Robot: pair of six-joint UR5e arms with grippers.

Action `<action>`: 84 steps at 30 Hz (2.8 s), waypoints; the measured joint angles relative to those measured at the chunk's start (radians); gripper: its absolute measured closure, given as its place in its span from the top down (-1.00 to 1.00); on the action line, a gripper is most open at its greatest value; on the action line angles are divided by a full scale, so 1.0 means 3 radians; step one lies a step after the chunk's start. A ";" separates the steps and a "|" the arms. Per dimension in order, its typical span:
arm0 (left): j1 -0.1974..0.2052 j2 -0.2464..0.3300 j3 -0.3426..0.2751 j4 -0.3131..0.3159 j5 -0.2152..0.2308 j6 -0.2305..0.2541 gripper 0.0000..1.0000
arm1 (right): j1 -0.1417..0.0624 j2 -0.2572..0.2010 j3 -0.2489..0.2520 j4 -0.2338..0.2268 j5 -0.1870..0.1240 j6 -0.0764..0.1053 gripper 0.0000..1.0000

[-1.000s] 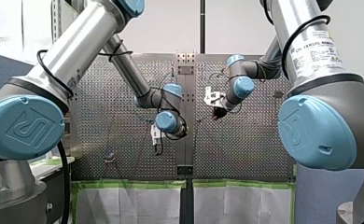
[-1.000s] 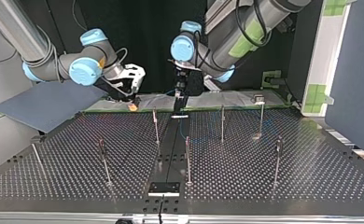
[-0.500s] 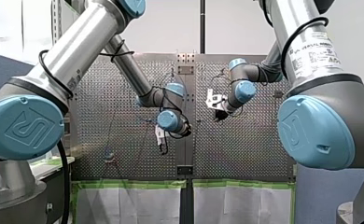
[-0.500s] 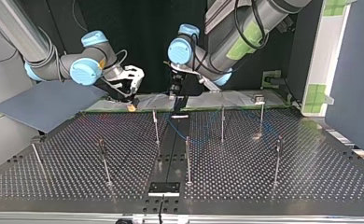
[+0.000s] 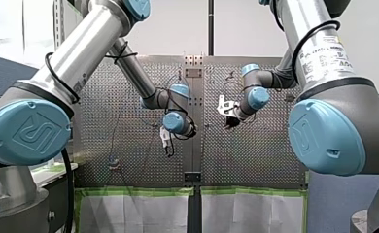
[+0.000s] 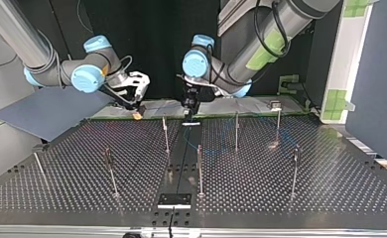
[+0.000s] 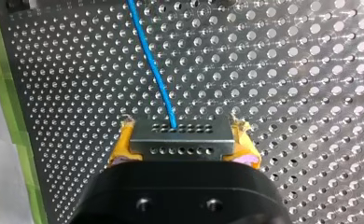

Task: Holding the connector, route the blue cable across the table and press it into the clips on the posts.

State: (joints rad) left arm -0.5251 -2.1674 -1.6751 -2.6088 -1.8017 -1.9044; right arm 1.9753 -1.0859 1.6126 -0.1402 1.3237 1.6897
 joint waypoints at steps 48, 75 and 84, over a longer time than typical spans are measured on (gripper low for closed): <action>0.0269 -0.0344 0.0767 -0.0140 0.0216 -0.0037 -1.00 | -0.0260 0.0332 -0.0285 -0.0365 -0.0161 0.0136 -1.00; 0.0078 -0.0313 0.0772 -0.0687 0.0000 0.0505 1.00 | -0.0437 0.0334 -0.0351 -0.0323 -0.0207 0.0144 -1.00; -0.0193 -0.0109 0.0759 -0.0990 -0.0242 0.0517 1.00 | -0.0465 0.0334 -0.0351 -0.0240 -0.0209 0.0131 -1.00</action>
State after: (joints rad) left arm -0.5829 -2.2002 -1.4474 -2.9057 -1.8744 -1.7492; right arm 1.8359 -0.9858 1.5073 -0.2122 1.2611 1.7291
